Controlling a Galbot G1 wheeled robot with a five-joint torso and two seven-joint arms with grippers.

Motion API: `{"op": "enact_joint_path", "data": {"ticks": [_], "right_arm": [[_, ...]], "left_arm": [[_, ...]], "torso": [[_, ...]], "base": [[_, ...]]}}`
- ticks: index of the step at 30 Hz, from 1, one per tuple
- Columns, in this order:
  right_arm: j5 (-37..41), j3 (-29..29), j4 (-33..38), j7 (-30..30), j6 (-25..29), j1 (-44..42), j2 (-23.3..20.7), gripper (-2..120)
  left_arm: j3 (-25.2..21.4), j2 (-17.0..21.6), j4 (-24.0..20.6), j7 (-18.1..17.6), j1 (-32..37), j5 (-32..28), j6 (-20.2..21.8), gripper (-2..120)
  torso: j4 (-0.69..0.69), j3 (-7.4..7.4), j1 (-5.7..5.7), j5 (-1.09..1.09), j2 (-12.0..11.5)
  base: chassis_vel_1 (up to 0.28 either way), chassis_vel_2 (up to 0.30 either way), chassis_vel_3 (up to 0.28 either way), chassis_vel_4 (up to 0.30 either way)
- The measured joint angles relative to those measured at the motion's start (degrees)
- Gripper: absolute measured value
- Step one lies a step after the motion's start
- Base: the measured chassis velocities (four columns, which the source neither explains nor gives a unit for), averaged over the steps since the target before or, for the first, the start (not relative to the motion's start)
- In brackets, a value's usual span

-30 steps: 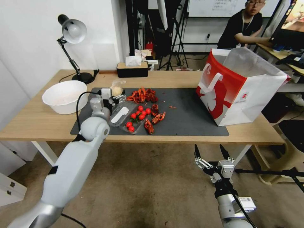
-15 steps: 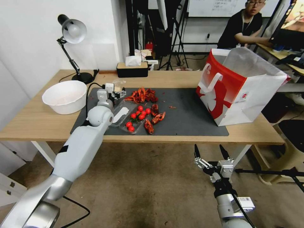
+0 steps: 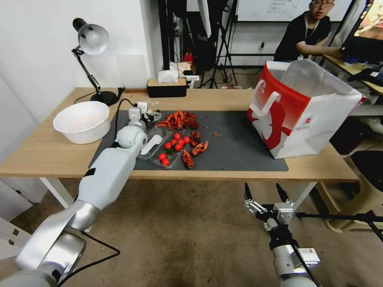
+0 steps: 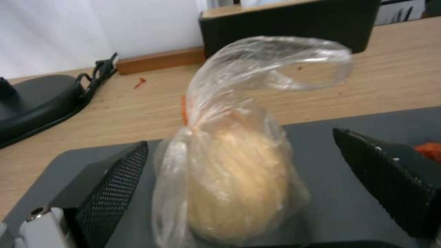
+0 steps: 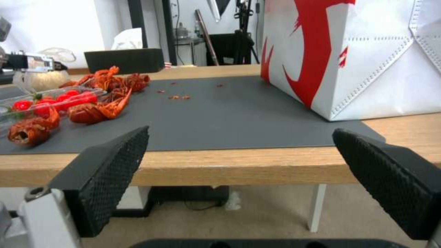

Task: Pick up the trash from the table and place it into the takeout bag.

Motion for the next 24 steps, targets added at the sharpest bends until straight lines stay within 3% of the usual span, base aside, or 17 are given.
{"op": "enact_joint_path", "data": {"ticks": [13,19,24], "right_arm": [[0.02,-0.12,-0.31,0.03,0.15,0.36,-0.09,100],[0.02,-0.18,-0.33,0.03,0.11,0.28,-0.19,100],[-0.03,-0.14,-0.35,0.03,0.1,0.19,-0.15,100]], "left_arm": [[-0.23,-0.27,2.55,1.61,-1.37,1.3,2.12,100],[-0.37,-0.76,3.11,1.76,-1.86,-1.31,2.93,99],[-0.4,-0.86,3.4,1.75,-1.88,-0.74,3.38,85]], "torso": [[0.0,0.0,0.0,0.0,0.0],[0.0,0.0,0.0,0.0,0.0],[0.0,0.0,0.0,0.01,0.0]], "base": [[0.0,0.0,0.0,0.0],[0.0,0.0,0.0,0.0],[0.0,0.0,0.0,0.0]]}}
